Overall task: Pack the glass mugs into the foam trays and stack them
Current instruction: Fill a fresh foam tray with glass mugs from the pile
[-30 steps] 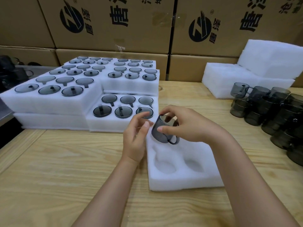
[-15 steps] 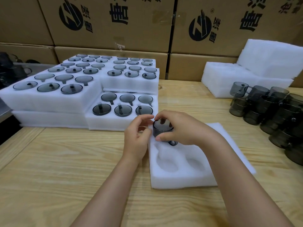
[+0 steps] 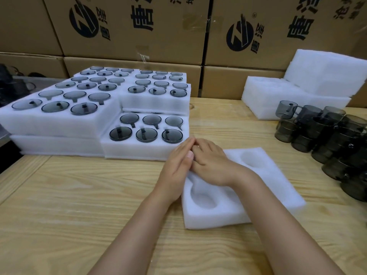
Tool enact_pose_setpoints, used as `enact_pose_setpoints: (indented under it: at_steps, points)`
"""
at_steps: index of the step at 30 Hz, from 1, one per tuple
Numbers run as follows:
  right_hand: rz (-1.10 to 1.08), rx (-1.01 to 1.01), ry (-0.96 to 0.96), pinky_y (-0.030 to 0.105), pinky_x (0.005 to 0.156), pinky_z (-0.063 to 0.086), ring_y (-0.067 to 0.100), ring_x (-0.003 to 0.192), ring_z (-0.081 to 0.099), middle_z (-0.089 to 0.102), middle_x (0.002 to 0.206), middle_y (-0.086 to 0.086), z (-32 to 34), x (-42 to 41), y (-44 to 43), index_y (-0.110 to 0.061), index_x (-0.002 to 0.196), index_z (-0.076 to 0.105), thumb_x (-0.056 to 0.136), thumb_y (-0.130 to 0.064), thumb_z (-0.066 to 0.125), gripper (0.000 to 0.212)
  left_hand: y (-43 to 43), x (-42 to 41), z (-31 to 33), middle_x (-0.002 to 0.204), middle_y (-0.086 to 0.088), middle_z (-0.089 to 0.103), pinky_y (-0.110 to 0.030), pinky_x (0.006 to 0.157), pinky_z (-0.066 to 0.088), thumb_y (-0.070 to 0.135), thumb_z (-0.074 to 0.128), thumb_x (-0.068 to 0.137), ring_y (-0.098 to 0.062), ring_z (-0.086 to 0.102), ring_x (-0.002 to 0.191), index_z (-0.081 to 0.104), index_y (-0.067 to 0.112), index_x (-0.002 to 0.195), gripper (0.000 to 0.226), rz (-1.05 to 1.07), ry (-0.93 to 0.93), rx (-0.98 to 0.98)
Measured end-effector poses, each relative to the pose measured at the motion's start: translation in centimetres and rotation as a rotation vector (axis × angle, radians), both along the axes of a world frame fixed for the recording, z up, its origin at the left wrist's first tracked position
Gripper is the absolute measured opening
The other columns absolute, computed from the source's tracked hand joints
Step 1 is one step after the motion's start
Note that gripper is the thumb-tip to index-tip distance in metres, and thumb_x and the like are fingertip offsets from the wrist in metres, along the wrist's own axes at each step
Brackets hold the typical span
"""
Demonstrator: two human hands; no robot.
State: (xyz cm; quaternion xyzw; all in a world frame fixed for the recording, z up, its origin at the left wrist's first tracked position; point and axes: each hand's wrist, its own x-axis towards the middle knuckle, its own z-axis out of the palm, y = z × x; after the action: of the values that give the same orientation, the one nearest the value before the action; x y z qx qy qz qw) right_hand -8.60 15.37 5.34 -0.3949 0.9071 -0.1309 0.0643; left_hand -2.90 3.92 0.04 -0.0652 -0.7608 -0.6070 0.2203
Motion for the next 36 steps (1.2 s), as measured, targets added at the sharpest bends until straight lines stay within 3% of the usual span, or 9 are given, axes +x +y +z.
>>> enact_pose_setpoints:
  at_steps: [5,9,13,15,18,22,27,31,36]
  points:
    - [-0.058,0.069,0.035,0.041,0.115,-0.009,0.019,0.144,-0.015,-0.01,0.158,-0.006,-1.1,0.1,-0.1,-0.023,0.151,0.005,0.1,-0.038,0.015,0.054,0.0,-0.2,0.1,0.147,0.014,0.028,-0.035,0.12,0.014,0.028,0.034,0.092,-0.007,0.022,0.143,0.027,0.025,0.138,0.047,-0.014,-0.027,-0.057]
    - [-0.041,-0.021,0.062,0.039,0.115,0.007,0.02,0.142,0.01,0.016,0.155,-0.002,-1.2,0.2,0.1,-0.018,0.144,0.023,0.1,-0.036,0.024,0.048,-0.1,-0.1,0.3,0.147,0.012,0.03,-0.036,0.12,0.017,0.026,0.039,0.09,-0.008,0.024,0.143,0.028,0.024,0.139,0.05,-0.049,-0.019,-0.031]
    - [-0.108,-0.419,-0.088,0.027,0.104,0.029,0.018,0.127,0.04,0.046,0.138,0.001,-0.1,-0.6,1.0,-0.014,0.136,0.044,0.095,-0.017,0.044,0.041,-0.2,0.1,0.2,0.146,0.007,0.04,-0.027,0.115,0.027,0.019,0.053,0.083,-0.002,0.033,0.138,0.039,0.023,0.137,0.057,-0.042,-0.01,0.05]
    - [-0.243,-0.684,-0.172,0.017,0.088,0.037,0.011,0.111,0.05,0.057,0.123,-0.005,1.0,-1.6,2.8,-0.018,0.125,0.056,0.094,-0.014,0.047,0.031,-0.4,0.2,0.1,0.141,0.01,0.047,-0.014,0.102,0.035,0.017,0.059,0.076,0.005,0.038,0.131,0.046,0.023,0.135,0.06,-0.01,-0.024,0.121]
    - [-0.496,-0.897,0.015,0.009,0.065,0.036,0.006,0.089,0.055,0.063,0.098,-0.011,1.7,-4.1,6.7,-0.025,0.101,0.064,0.092,-0.018,0.049,0.018,-0.6,0.0,-0.2,0.135,0.01,0.054,-0.012,0.092,0.04,0.014,0.061,0.071,0.005,0.044,0.126,0.053,0.027,0.128,0.059,0.033,-0.02,0.155]
    - [-0.735,-0.617,0.12,0.024,0.076,0.033,0.019,0.096,0.051,0.055,0.112,0.001,0.4,-9.0,11.0,-0.013,0.113,0.059,0.09,-0.021,0.051,0.026,-0.6,-0.3,-0.3,0.133,0.01,0.056,-0.022,0.098,0.042,0.01,0.062,0.071,-0.002,0.046,0.128,0.054,0.028,0.123,0.056,0.053,-0.005,0.176]
    - [-0.813,-0.229,0.1,0.037,0.096,0.038,0.032,0.125,0.043,0.018,0.151,0.013,-0.8,-14.2,13.9,-0.002,0.114,0.051,0.091,-0.021,0.05,0.03,-0.6,-0.2,-0.2,0.13,0.011,0.059,-0.012,0.09,0.043,0.012,0.063,0.071,0.0,0.048,0.125,0.054,0.026,0.122,0.053,0.067,-0.009,0.16]
    - [-0.85,0.018,0.063,0.041,0.091,0.045,0.037,0.108,0.051,0.028,0.141,0.015,-0.6,-15.6,14.3,-0.001,0.114,0.055,0.091,-0.024,0.046,0.034,-0.7,-0.1,-0.2,0.128,0.012,0.06,-0.006,0.084,0.041,0.013,0.063,0.072,0.003,0.05,0.122,0.057,0.025,0.121,0.05,0.067,-0.007,0.143]
    - [-0.863,0.028,0.11,0.042,0.091,0.046,0.038,0.108,0.051,0.039,0.129,0.016,-0.3,-15.3,13.7,-0.003,0.115,0.055,0.091,-0.023,0.045,0.032,-0.7,0.0,-0.1,0.126,0.015,0.061,-0.004,0.081,0.04,0.015,0.063,0.073,0.004,0.05,0.12,0.057,0.026,0.12,0.049,0.07,-0.011,0.128]
